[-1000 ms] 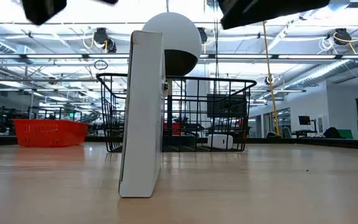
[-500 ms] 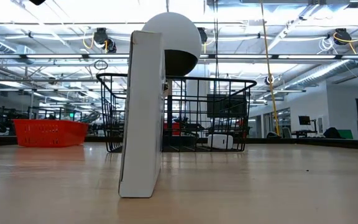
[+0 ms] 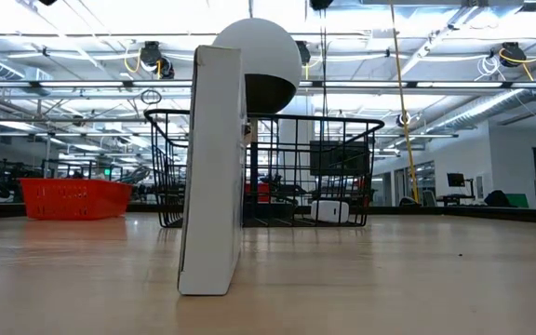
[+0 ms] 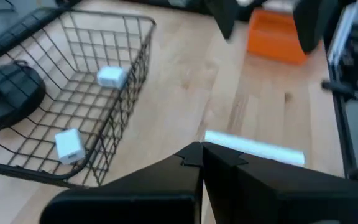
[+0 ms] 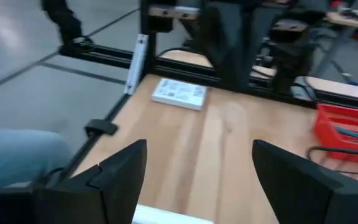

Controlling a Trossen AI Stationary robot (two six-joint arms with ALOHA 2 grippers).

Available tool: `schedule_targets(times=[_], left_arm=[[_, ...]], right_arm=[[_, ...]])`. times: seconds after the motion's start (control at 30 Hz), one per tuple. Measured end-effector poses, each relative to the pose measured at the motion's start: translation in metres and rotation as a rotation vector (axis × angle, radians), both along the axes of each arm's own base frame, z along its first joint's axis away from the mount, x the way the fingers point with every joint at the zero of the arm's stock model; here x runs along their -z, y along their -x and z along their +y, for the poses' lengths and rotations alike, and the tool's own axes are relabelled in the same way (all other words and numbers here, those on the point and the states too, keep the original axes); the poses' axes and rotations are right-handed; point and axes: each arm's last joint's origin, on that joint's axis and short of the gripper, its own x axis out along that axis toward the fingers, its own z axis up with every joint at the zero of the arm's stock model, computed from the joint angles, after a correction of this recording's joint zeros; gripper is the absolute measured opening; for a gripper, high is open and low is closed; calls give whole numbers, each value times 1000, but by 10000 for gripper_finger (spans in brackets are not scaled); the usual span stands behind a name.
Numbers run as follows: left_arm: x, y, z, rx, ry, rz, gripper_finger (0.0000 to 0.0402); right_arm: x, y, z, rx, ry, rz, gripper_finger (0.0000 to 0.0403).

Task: Pick and place items into bin
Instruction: Put the right white card reader box into the orange bin

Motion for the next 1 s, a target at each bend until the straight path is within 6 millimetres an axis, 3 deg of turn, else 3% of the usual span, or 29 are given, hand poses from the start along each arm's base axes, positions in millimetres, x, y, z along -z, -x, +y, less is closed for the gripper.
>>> schedule_targets(times=[0.3,0.43,0.6,0.67,0.8,1.0], left_arm=[[-8,7,-11,27,-34,-84,8],[-16,-5,-20,220,-5,-112,8],[-24,-20,-30,623,39,-357,8],[-21,-20,-25,735,63,-433,8],[-6,-12,-4,736,114,-512,8],[22,16,22,823,178,-758,8]], right_arm=[[7,-3,-13,-101,38,90,281],[8,-3,-15,-118,108,111,281],[9,-3,-15,-143,175,109,281],[11,-2,-16,-155,207,127,281],[6,-1,-12,-181,295,183,281],[-5,-10,0,-257,416,247,281]])
